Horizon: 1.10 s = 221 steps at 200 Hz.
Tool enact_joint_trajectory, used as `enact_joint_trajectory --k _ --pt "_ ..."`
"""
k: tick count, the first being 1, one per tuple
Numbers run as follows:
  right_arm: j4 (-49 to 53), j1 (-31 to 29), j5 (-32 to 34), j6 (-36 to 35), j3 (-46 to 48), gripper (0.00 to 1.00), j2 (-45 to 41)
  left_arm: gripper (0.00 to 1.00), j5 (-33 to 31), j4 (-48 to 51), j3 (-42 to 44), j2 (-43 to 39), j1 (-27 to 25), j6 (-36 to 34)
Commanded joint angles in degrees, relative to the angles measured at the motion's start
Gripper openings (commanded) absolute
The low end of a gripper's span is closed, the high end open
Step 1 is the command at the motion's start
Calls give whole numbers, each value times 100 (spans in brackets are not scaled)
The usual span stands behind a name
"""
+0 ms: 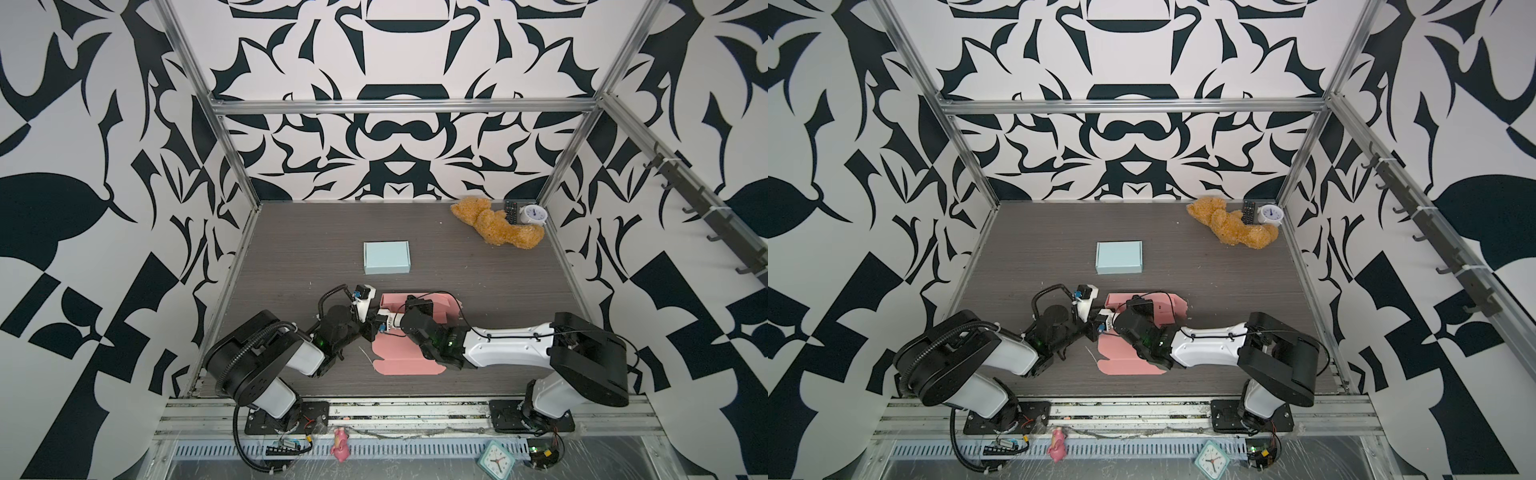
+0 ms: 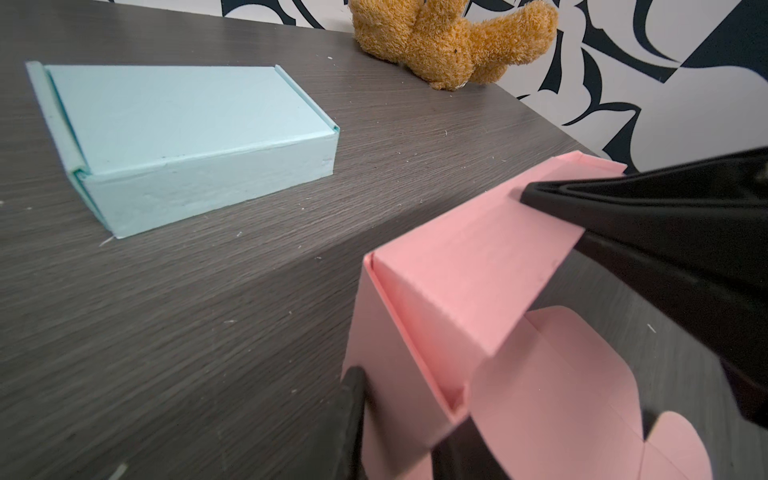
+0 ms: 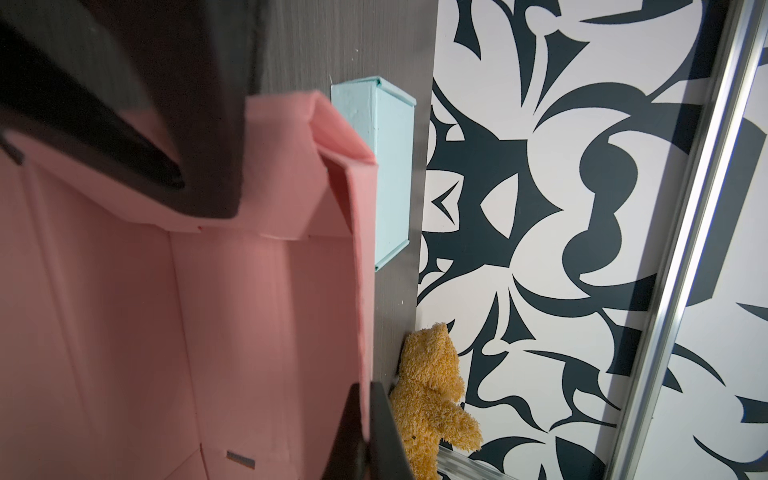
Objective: Fold the paper box
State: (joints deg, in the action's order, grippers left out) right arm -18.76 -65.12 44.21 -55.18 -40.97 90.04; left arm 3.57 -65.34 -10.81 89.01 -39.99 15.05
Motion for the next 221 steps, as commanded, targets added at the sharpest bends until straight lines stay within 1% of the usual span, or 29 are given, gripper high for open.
enact_joint_trajectory --k 1,40,52,60,78,89,115,123,133,145,152,164,178,182,187,199,221 --pt "156 -217 -363 308 -128 4 -230 25 -451 -288 -22 29 -64 -196" --pt "459 -352 -470 726 -211 15 -364 22 -723 -210 -62 55 -244 -457" --pt "611 -365 -589 879 -243 20 -434 22 -756 -198 -73 72 -281 -536" --pt "714 -374 -638 981 -258 26 -467 22 -794 -198 -72 81 -307 -587" --pt "804 -387 -638 1229 -256 34 -572 21 -889 -194 -60 68 -358 -664" --pt "880 -388 -775 1429 -204 39 -731 22 -926 -182 -50 56 -385 -710" --pt "1467 -387 -1304 2195 -265 53 -1328 21 -1081 -154 -61 39 -472 -838" --pt "1643 -388 -1490 2590 -281 57 -1591 21 -1118 -146 -62 28 -499 -880" --pt "1746 -379 -1939 3063 -272 62 -1950 21 -1174 -145 -62 13 -518 -900" --pt "1858 -370 -2153 3550 -277 68 -2302 21 -1203 -145 -62 -13 -534 -924" --pt "1969 -266 -2304 3905 -341 71 -2452 21 -1218 -140 -65 -21 -545 -940" --pt "2253 26 -2628 4486 -495 72 -2590 21 -1216 -137 -73 -40 -567 -956" --pt "2704 599 -3063 5183 -796 74 -2535 21 -1218 -129 -84 -41 -596 -977" --pt "2815 800 -3239 5403 -883 74 -2492 21 -1224 -128 -93 -42 -598 -982" --pt "2930 1048 -3682 5663 -991 74 -2412 21 -1224 -126 -97 -34 -606 -992" --pt "3159 1585 -4346 6192 -1270 73 -2181 21 -1253 -128 -89 -17 -607 -987" --pt "3526 2293 -5351 6809 -1770 73 -1576 21 -1272 -128 -71 -54 -623 -1004"
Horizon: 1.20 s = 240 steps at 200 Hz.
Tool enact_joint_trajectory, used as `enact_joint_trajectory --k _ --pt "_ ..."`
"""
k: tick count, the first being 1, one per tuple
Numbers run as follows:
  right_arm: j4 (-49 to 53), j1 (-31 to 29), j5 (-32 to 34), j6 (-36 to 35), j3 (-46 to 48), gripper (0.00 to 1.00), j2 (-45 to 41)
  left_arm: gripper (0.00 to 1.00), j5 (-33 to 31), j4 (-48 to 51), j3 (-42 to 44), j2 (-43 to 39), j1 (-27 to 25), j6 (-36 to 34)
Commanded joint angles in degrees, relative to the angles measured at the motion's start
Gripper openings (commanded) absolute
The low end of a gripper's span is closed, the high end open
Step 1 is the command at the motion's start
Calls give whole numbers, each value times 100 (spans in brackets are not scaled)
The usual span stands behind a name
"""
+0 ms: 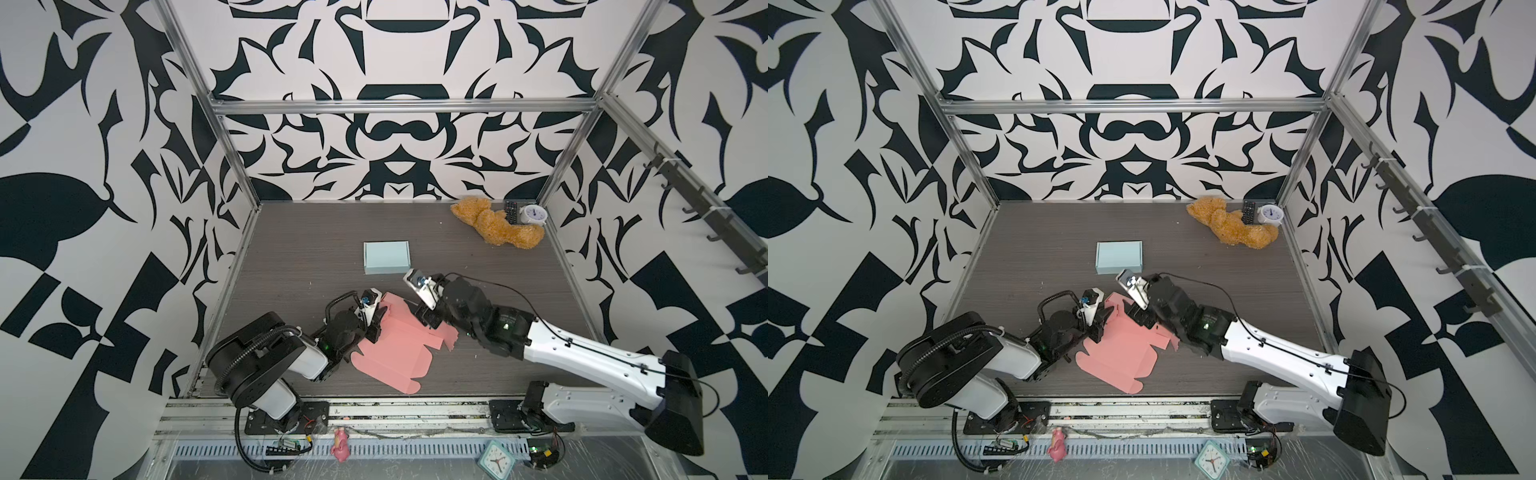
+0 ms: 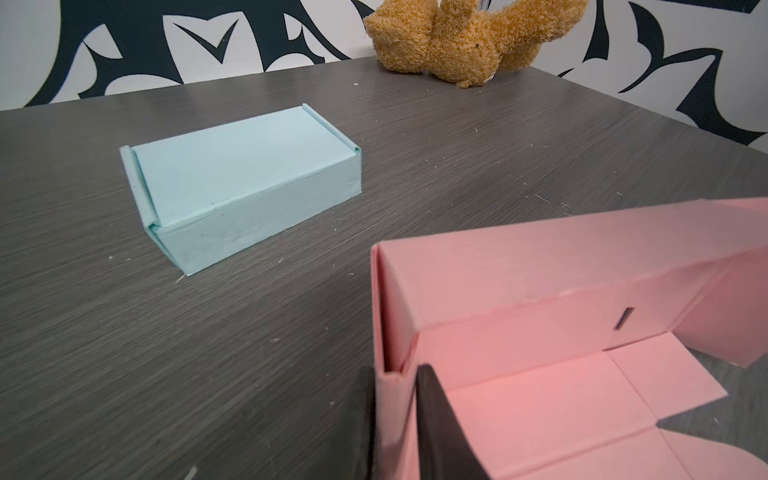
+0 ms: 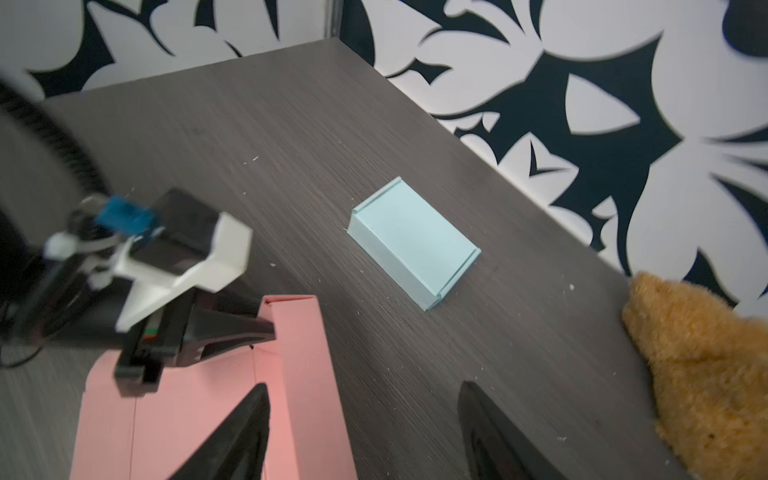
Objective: Fold the paper box
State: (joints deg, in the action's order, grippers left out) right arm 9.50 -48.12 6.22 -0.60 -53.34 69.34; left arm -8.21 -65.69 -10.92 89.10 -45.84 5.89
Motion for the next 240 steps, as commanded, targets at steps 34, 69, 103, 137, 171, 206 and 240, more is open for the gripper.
enact_joint_trajectory --k 34,69,103,137,171,206,240 --pt "808 1123 -2753 1904 -870 69 1413 21 -104 -93 -85 -52 -47 -115" --pt "538 1216 -3248 2186 -760 67 1813 22 -124 -212 -67 33 -47 -119" --pt "321 1227 -3648 2435 -597 67 1932 22 -114 -377 -70 193 -48 -124" --pt "170 1235 -3876 2547 -390 66 2048 24 -56 -575 -72 380 -54 -116" --pt "63 1231 -4057 2608 -305 62 2049 25 -3 -901 -59 583 -53 -111" --pt "-134 1217 -4310 2757 -233 53 2070 25 -47 -893 -109 588 -49 -144" --pt "-290 1125 -4392 2913 -120 45 1986 19 -137 -849 -97 569 -56 -159"
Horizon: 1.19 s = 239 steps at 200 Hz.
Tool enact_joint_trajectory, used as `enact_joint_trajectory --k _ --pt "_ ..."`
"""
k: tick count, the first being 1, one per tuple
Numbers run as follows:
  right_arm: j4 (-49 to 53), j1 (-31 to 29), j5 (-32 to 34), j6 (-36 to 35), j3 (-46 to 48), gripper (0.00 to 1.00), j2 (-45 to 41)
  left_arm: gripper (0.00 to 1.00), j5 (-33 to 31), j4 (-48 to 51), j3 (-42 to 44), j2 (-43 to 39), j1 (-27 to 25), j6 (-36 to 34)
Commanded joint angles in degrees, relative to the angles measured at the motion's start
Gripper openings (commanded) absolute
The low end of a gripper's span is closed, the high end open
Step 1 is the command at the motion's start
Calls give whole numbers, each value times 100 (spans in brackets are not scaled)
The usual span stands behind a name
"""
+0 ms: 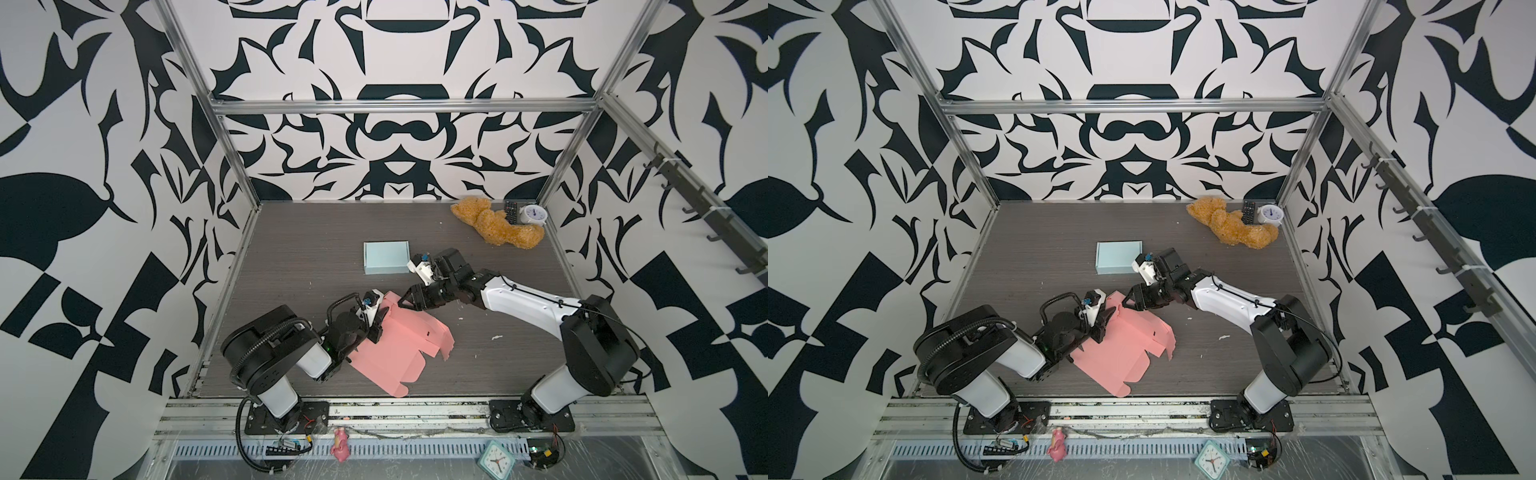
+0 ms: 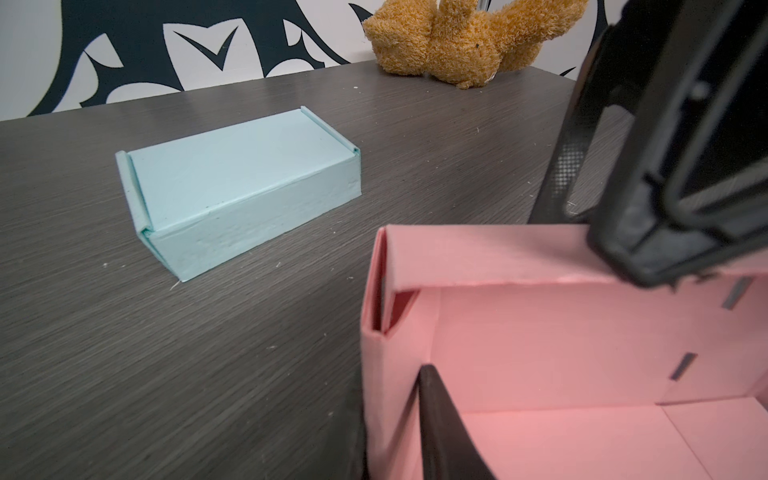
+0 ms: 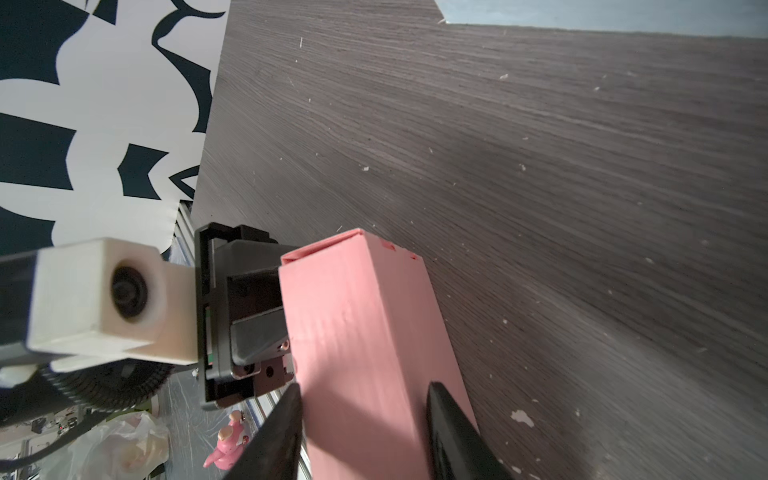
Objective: Fold the paper box
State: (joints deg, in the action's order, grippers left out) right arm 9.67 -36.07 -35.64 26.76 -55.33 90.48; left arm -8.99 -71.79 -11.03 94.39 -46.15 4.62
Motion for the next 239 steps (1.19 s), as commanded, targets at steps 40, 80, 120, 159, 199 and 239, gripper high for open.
enact_joint_trajectory --k 40,80,120,159,199,239 --pt "-429 -396 -156 326 143 43 -184 17 -76 -239 -100 43 -43 -38" --pt "-475 -569 -60 365 184 41 -197 21 -104 -239 -45 -34 -96 -42" --pt "-466 -577 86 365 275 40 -195 27 -175 -237 19 -208 -113 -48" --pt "-396 -576 161 342 280 38 -129 23 -196 -204 23 -299 -113 -93" --pt "-370 -569 224 330 277 36 -51 13 -204 -248 23 -196 -113 -117" --pt "-336 -573 230 300 166 38 -12 19 -135 -247 43 -202 -122 -155"
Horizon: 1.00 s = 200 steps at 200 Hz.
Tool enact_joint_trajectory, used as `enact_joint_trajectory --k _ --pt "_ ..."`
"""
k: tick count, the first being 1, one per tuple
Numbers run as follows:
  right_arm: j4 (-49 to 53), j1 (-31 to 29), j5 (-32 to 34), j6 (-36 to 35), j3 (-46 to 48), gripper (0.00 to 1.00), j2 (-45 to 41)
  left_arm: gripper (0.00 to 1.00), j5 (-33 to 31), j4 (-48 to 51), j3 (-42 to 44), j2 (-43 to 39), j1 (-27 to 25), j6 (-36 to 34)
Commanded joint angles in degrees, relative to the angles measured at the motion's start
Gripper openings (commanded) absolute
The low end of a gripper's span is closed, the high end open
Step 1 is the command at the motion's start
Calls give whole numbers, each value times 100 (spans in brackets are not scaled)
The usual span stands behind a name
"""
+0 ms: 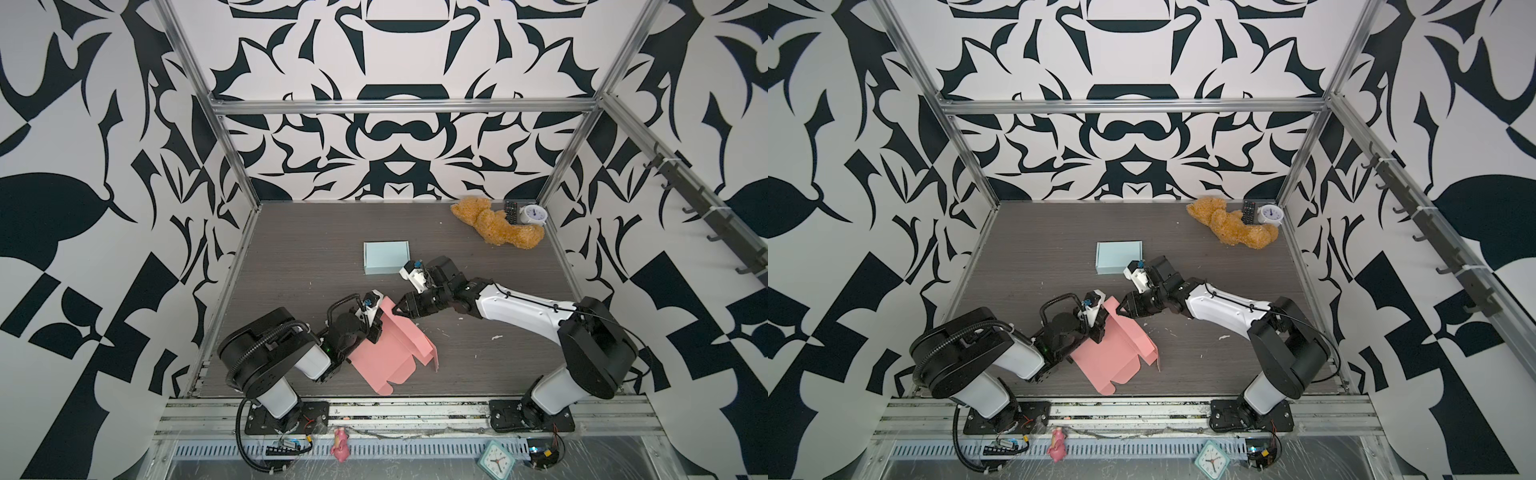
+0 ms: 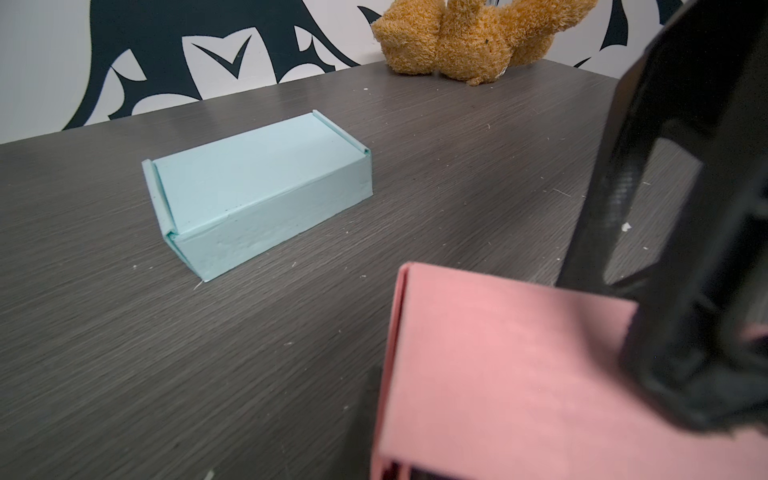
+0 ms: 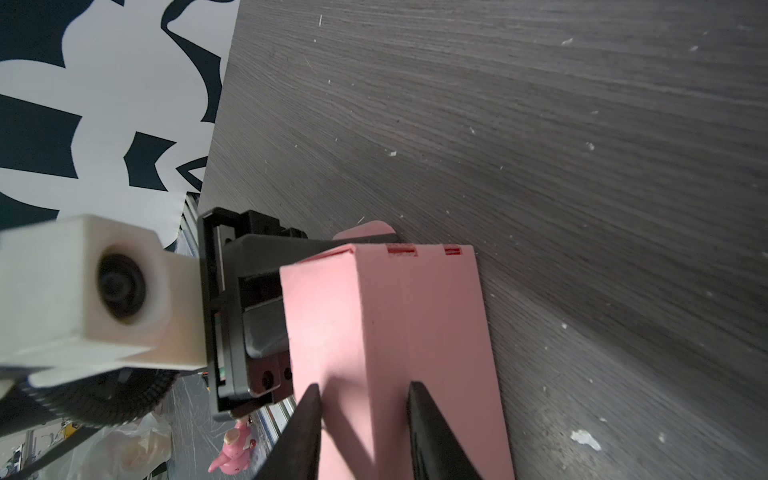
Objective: Fold the paper box
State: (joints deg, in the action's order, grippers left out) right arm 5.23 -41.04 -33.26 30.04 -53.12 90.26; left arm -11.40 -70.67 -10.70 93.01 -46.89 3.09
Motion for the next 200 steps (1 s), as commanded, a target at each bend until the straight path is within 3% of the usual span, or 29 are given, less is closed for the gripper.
enact_joint_trajectory --k 1,82,170,200 --pt "104 -78 -7 -31 -70 38 10 20 109 -359 8 -60 -48 -2" --pt "-350 -73 -112 177 -497 43 460 19 164 -482 -3 146 -48 -1" --pt "-69 -36 56 -76 -581 38 725 22 33 -955 124 389 -48 -75" --pt "-27 -27 52 -32 -602 37 636 17 32 -1071 58 496 -47 -123"
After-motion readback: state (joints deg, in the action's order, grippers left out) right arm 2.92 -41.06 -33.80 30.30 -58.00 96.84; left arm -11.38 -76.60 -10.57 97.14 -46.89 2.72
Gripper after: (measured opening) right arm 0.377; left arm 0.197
